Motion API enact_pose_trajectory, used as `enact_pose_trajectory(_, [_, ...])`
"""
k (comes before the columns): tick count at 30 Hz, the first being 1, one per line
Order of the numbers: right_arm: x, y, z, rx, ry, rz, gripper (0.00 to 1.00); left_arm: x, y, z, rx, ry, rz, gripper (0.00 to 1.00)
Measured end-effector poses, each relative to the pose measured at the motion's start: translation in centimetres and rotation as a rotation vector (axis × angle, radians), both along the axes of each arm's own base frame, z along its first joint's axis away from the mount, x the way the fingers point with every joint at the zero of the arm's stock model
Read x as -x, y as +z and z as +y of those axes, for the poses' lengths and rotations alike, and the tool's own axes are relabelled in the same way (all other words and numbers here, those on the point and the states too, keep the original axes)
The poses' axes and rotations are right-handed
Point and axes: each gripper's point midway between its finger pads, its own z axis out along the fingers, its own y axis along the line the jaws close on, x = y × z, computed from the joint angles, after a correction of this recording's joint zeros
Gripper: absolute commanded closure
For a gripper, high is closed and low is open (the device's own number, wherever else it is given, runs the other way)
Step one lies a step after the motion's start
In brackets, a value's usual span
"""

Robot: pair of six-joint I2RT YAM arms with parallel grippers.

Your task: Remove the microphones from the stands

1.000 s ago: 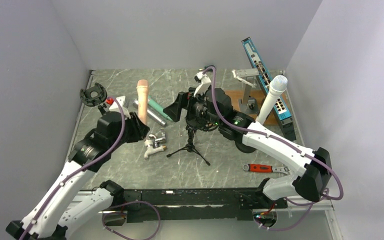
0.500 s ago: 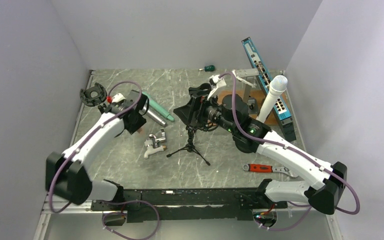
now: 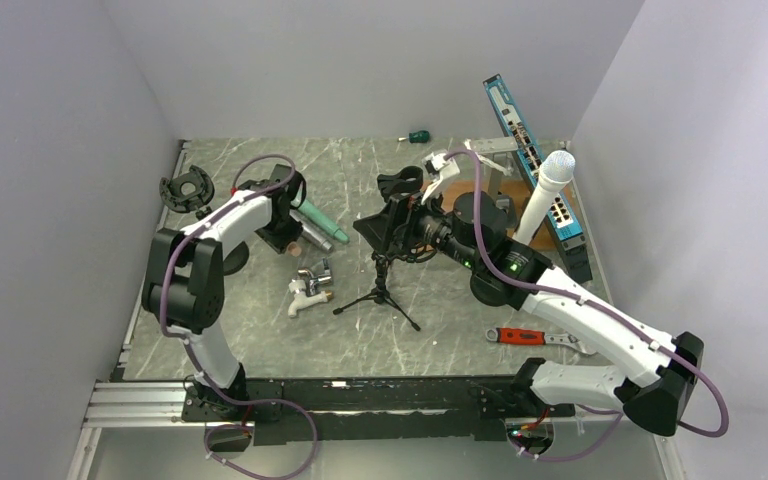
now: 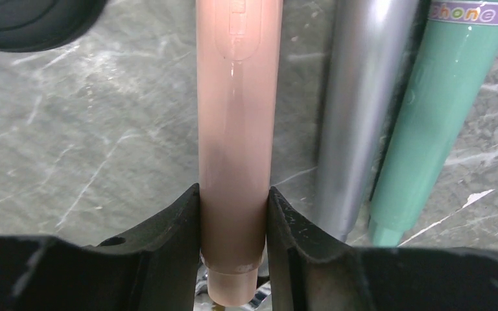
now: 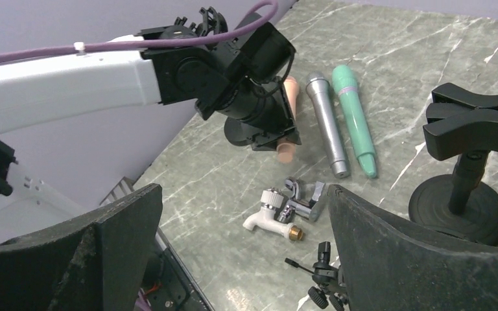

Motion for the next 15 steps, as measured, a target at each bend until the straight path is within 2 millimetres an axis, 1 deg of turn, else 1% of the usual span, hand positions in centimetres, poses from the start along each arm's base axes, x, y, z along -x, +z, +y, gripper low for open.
enact_pose_trajectory(2, [0.0,0.0,-0.1,0.005,0.000,-0.008,0.00,-0.7,-0.5,-0.4,0.012,-0.009,0.000,1.00])
enact_pose_trajectory(3, [0.0,0.0,-0.1,0.008,0.000,-0.009,0.00,-0.9,-0.7,-0.6,0.018,-0.012,0.000,0.96])
enact_pose_trajectory(4, [0.0,0.0,-0.1,0.012,0.001,-0.012,0.00,-1.0,-0.9,-0.8,0.026,-0.015,0.002,0.88])
enact_pose_trajectory(7, [0.0,-0.2,-0.2,0.023,0.002,-0.020,0.00,-1.1,-1.4,-1.4,0.055,-0.022,0.009,0.56])
enact_pose_trajectory(9, [-0.1,-0.5,-0.1,0.032,0.002,-0.021,0.00,-1.3,-1.4,-1.8,0.076,-0.028,0.007,0.34])
enact_pose_trajectory(12, [-0.4,-1.2,0.2,0.052,0.004,-0.015,0.00,-1.6,-1.3,-2.3,0.102,-0.041,-0.004,0.03])
enact_pose_trajectory(13, [-0.5,-1.5,0.3,0.061,0.005,-0.012,0.00,-1.6,-1.3,-2.4,0.107,-0.044,-0.008,0.01])
enact_pose_trajectory(15, [-0.6,-2.0,0.4,0.078,0.007,-0.006,0.00,-1.7,-1.2,-2.5,0.113,-0.056,-0.015,0.01])
